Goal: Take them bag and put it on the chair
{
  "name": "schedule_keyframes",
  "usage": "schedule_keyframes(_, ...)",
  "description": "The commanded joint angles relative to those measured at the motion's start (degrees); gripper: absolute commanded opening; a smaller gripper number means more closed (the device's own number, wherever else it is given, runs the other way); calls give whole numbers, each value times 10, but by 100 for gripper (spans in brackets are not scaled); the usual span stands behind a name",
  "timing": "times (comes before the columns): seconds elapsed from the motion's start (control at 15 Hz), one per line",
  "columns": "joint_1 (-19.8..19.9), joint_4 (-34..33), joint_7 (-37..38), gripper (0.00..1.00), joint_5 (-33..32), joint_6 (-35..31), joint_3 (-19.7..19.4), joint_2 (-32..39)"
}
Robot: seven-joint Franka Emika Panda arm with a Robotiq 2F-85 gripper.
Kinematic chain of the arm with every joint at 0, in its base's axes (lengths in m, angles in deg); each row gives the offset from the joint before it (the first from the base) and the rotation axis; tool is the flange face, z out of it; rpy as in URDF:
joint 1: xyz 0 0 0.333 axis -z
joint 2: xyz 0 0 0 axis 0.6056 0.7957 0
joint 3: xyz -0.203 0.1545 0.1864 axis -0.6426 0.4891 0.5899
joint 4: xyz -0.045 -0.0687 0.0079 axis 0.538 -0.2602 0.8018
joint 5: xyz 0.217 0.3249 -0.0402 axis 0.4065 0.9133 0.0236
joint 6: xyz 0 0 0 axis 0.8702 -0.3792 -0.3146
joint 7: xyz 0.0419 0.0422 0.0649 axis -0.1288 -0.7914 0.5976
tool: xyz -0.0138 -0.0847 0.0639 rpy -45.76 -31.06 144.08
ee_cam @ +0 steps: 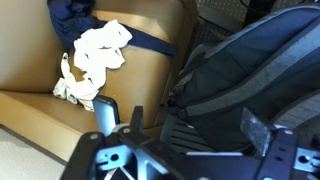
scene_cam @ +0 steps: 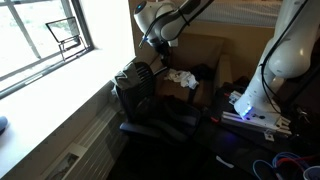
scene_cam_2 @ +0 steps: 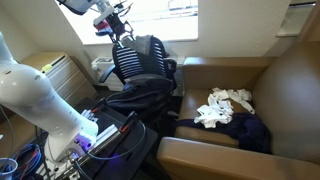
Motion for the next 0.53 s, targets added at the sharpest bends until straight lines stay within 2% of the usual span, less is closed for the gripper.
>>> schedule_keyframes(0.0, 14, 8, 10, 100, 82, -66, -15, 9)
schedule_keyframes(0.13, 19, -9, -6, 100, 146, -113, -19, 61)
schedule_keyframes(0.33, 12, -35, -31, 100, 245, -164, -2, 136)
schedule_keyframes(0.47, -5, -53, -61, 100, 254, -163, 11, 181)
